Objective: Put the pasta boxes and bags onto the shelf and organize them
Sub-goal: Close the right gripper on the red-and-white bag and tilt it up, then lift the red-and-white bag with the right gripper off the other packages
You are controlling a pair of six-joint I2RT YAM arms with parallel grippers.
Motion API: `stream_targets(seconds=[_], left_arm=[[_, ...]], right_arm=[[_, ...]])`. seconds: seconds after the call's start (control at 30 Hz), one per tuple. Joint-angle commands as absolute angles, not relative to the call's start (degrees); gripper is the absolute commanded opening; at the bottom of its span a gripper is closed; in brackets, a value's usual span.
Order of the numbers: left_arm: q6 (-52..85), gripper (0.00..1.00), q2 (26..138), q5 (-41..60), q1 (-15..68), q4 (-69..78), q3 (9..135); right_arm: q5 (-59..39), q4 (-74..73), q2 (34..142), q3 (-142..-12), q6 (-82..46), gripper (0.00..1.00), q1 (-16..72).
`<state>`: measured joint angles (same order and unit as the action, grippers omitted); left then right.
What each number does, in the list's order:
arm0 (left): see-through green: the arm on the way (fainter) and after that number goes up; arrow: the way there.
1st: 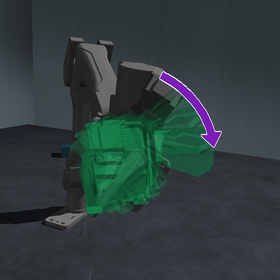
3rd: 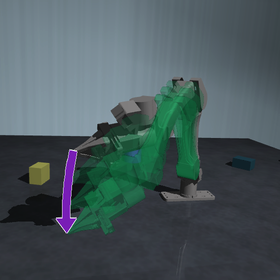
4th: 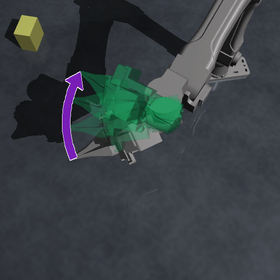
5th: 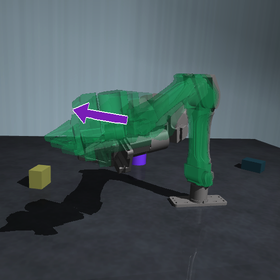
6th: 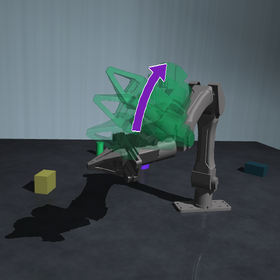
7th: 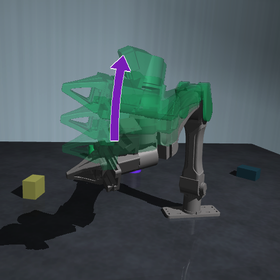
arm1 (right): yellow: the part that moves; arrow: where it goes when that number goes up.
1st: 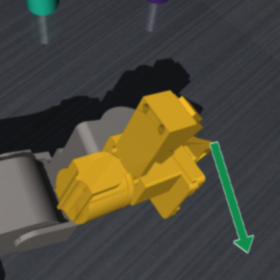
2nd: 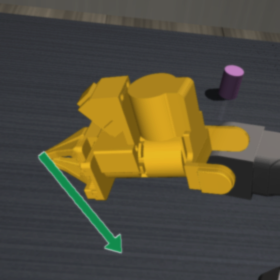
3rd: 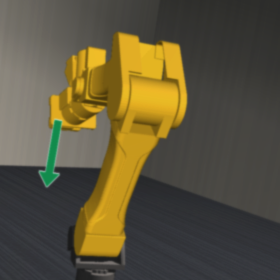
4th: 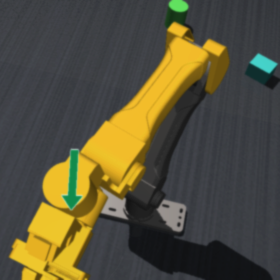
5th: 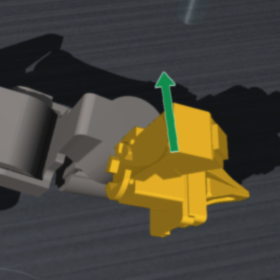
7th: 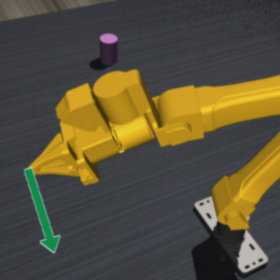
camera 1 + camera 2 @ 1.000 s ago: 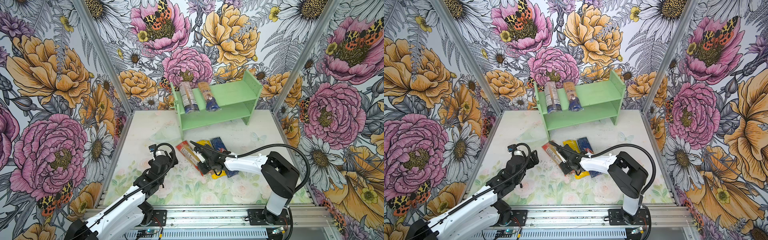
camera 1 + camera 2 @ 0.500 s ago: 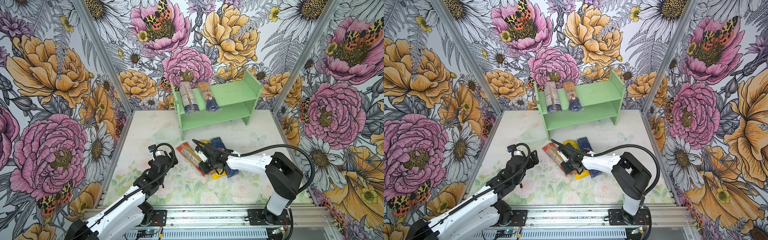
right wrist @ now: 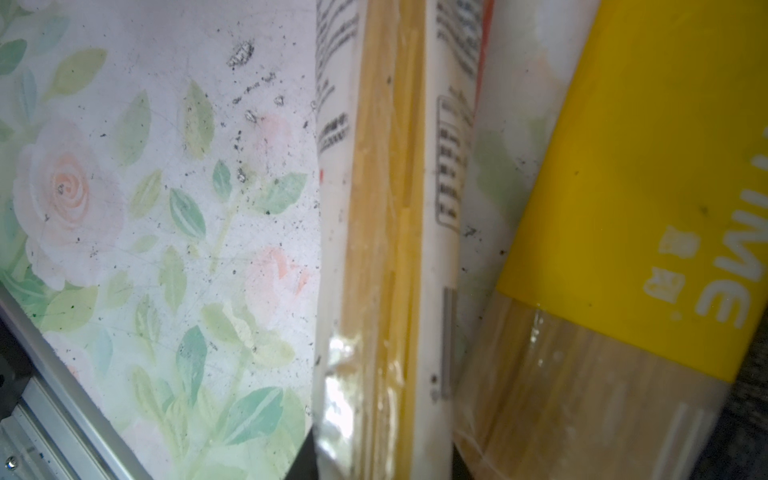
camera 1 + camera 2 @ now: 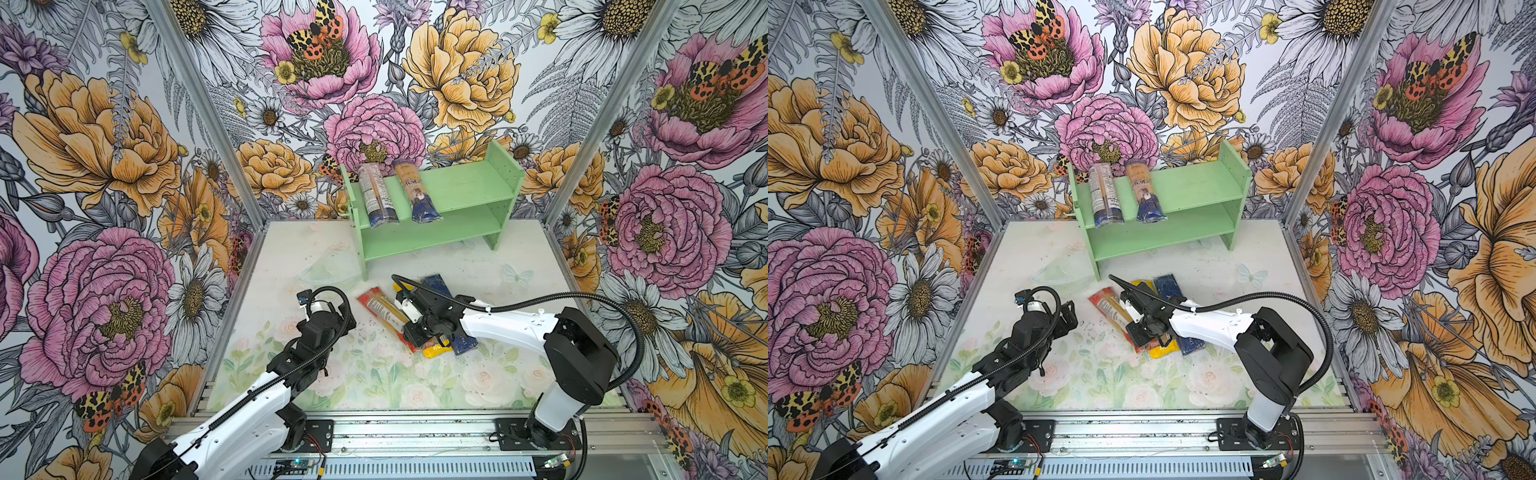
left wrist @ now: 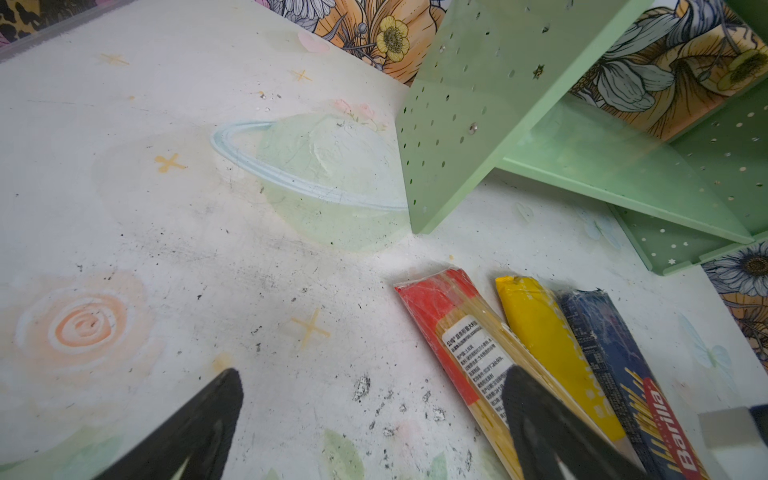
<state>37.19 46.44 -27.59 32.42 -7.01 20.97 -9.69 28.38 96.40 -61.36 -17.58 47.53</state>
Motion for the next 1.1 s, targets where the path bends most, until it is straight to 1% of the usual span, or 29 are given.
stream_targets(seconds=[0.0,0.8,0.83,1.07], left_arm=[[37.7,0.99,46.8,-26.5,31.9,-5.3,20.4],[38.2,0.99,48.3,-25.9,31.8,-4.4,20.5],[38.2,0.99,48.4,-25.9,31.8,-4.4,20.5],[38.2,0.99,49.2,-25.8,31.7,-3.7,20.5]], right_arm=[[-10.5,25.9,92.2,-63.6,-17.9,0.00,46.9],[-5.9,31.7,85.0,-63.5,-17.6,0.00,45.7],[-5.5,32.0,84.7,-63.5,-17.5,0.00,44.4],[-3.8,34.4,82.3,-63.5,-16.3,0.00,43.0]])
